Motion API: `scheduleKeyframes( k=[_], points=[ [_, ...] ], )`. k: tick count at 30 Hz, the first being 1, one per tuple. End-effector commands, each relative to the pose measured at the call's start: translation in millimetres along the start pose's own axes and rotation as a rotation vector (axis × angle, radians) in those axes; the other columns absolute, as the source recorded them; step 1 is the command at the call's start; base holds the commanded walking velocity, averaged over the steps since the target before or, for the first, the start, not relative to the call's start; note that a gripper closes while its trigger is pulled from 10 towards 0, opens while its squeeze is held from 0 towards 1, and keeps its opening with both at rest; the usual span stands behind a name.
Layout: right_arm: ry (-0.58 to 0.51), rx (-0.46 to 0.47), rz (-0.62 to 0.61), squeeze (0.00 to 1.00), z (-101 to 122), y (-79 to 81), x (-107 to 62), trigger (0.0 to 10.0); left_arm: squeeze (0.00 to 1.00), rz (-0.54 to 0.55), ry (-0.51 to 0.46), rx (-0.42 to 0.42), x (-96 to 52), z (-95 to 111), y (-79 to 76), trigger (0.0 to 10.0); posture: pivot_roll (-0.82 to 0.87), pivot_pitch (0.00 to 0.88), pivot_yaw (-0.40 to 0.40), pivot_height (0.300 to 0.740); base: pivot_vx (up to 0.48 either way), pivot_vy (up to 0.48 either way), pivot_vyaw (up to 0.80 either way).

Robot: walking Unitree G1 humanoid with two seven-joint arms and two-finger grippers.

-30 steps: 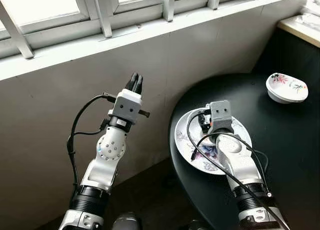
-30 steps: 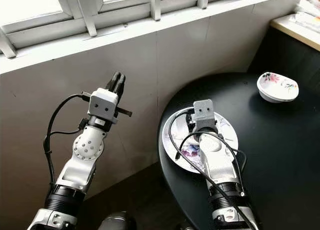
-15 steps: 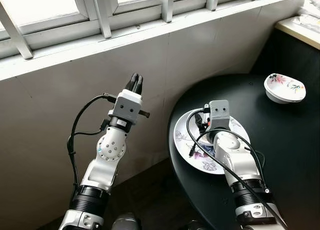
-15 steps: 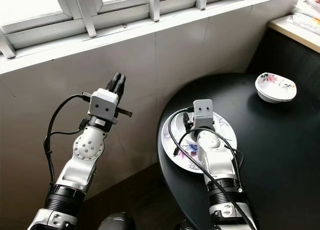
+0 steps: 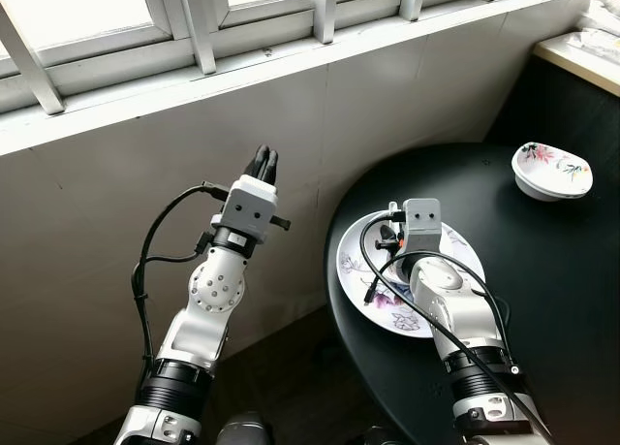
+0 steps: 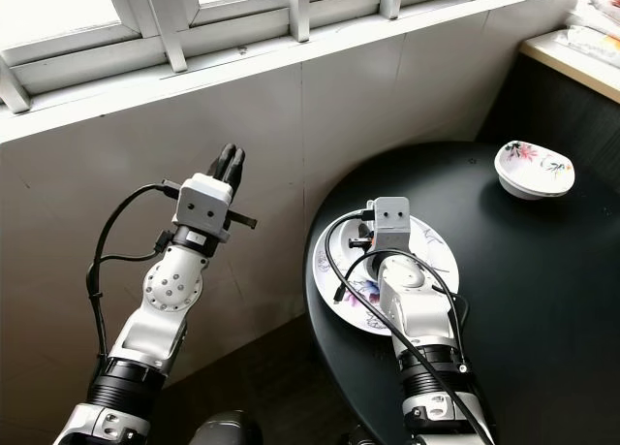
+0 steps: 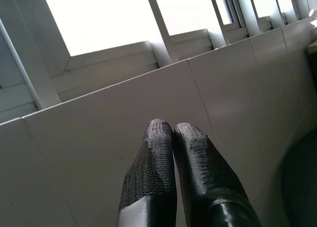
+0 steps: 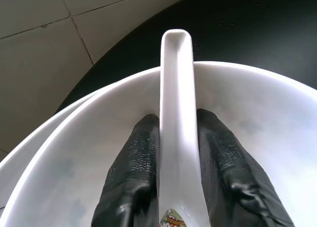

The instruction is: Kitchen organization

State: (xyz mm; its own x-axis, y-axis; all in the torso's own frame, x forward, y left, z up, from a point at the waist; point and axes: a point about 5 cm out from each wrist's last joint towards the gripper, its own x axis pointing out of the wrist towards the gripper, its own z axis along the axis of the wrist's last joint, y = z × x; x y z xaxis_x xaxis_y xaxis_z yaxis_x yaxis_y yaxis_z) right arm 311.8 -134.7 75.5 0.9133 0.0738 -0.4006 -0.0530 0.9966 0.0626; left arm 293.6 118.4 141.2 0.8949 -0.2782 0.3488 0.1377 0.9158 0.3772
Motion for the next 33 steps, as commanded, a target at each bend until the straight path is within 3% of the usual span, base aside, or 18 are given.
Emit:
scheduleKeyframes(
  k=[1, 32, 33],
  points=[
    [0.050, 0.027, -0.008, 0.00, -11.5, -1.0, -1.5, 0.0, 0.00, -0.008, 0.006, 0.002, 1.5, 0.3, -2.5, 10.0, 0.15, 0.000, -0.031, 0.740, 0.000, 0.000, 0.00],
    [0.034, 0.026, -0.015, 0.00, -9.5, -1.8, -1.7, 0.0, 0.00, -0.009, 0.007, 0.003, 1.5, 0.1, -2.7, 10.0, 0.15, 0.000, -0.032, 0.740, 0.000, 0.000, 0.00],
    [-0.218, -0.004, -0.012, 0.00, 30.8, 1.3, -9.0, 0.0, 0.00, -0.009, 0.012, -0.004, 1.3, -0.7, -2.5, 10.0, 0.15, 0.000, -0.025, 0.740, 0.000, 0.000, 0.00]
  ],
)
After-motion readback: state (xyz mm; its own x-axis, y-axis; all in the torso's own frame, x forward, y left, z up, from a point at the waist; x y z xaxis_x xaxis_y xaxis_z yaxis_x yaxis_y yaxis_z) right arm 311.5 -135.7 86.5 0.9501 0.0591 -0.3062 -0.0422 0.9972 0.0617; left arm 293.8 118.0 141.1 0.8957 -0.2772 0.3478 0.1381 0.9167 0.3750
